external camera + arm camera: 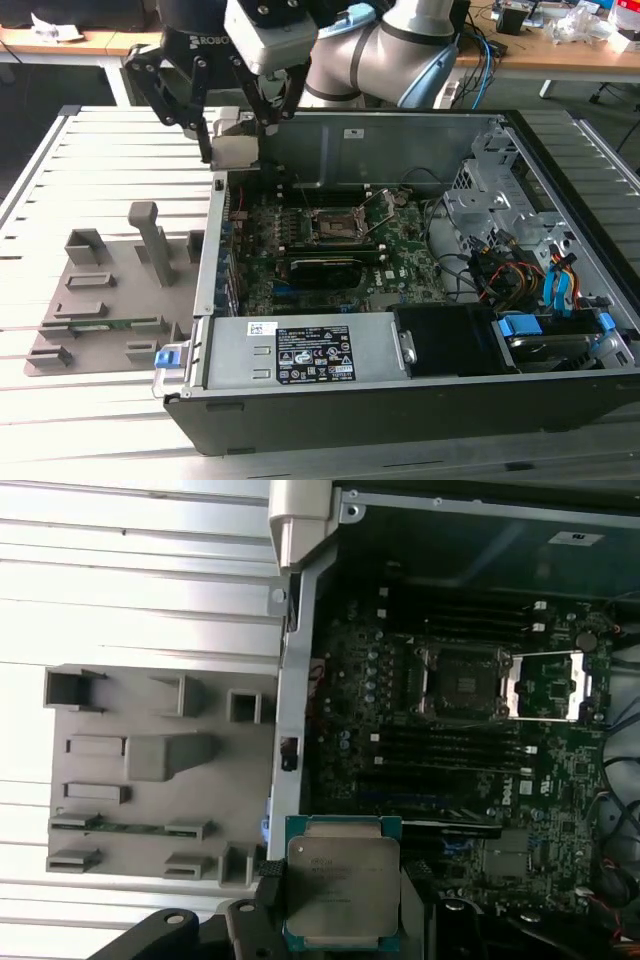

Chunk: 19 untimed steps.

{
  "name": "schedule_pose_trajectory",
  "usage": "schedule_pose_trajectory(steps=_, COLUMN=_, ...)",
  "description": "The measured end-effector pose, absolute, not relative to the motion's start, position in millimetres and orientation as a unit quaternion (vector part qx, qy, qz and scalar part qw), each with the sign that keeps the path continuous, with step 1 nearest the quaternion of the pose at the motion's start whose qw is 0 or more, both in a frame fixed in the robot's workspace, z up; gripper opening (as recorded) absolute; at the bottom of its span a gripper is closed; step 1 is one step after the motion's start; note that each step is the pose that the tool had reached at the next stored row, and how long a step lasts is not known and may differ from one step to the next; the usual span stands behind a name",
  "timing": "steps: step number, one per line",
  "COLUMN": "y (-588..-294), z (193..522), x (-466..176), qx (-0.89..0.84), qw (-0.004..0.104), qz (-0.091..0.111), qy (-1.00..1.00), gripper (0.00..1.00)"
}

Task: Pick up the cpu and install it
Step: 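Pick up the cpu and move it towards the insertion slot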

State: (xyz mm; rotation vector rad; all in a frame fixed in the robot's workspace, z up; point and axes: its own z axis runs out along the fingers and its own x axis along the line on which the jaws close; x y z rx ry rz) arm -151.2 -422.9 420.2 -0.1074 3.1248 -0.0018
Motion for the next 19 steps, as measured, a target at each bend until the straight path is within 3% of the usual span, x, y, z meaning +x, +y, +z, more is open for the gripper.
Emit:
schedule_pose_trajectory(steps=15, y=-422.7, z=418.7, x=-83.3, qx=-0.034, qw=0.007, qz=-0.001, qy=0.999, gripper=0.55)
schedule_pose_trajectory(steps=19, y=-417.2, z=404.5, x=-53.8, qx=-0.034, qw=0.002, qz=0.0, qy=0.999, gripper=0.55)
